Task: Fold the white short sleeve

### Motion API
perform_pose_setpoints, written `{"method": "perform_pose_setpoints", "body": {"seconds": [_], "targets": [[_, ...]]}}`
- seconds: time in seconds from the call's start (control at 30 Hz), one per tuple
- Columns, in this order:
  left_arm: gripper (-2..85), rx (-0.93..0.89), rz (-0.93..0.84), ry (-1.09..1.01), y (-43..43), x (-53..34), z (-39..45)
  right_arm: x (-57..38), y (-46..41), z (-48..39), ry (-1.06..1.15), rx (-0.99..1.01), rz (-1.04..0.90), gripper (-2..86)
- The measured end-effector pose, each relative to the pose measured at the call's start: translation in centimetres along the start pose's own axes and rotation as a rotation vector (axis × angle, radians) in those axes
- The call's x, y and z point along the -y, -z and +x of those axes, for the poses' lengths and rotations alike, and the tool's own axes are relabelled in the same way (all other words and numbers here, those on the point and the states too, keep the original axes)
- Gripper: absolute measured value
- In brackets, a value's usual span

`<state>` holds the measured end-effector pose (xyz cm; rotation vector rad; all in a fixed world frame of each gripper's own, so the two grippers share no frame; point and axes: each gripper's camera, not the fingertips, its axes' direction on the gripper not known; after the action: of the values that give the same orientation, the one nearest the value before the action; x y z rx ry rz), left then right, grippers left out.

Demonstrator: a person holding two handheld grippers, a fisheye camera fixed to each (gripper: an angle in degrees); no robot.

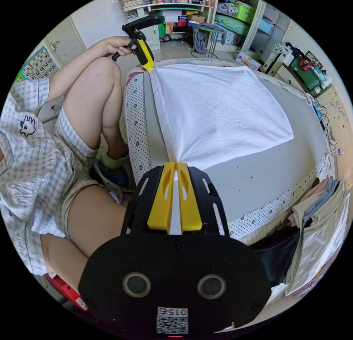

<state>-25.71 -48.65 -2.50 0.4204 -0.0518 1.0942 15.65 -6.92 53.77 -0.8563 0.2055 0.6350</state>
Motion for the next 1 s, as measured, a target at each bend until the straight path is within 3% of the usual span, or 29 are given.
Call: {"method": "perform_pose_setpoints", "body": {"seconds": [0.3,0.5,0.63,0.73,0.8,1.0], "targets": [[-0.5,-0.009,-0.002,-0.019,-0.7,-2.5,1.4,-3.7,-0.7,1.0,-0.035,0.023,0.040,-0.6],[-0.6,-0.061,0.093,-0.003,0.9,-7.2,0.7,-9.0,0.7,2.9,-0.123,0.050,0.225,-0.8],[-0.6,-0.016,0.358,0.049,5.5,-9.9,2.0,-13.0,2.6,4.4,-0.179,0.097,0.437,-1.0],[-0.3,0.072,0.585,0.015,9.4,-10.3,5.6,-16.4,3.4,4.8,-0.082,0.250,0.623,-0.9],[0.0,0.084,0.704,-0.012,11.3,-10.0,7.9,-17.2,2.9,5.3,-0.081,0.289,0.634,-0.8],[4.9,0.017,1.105,0.003,15.4,-8.0,12.2,-18.6,1.3,8.4,-0.351,0.189,0.697,0.1]]}}
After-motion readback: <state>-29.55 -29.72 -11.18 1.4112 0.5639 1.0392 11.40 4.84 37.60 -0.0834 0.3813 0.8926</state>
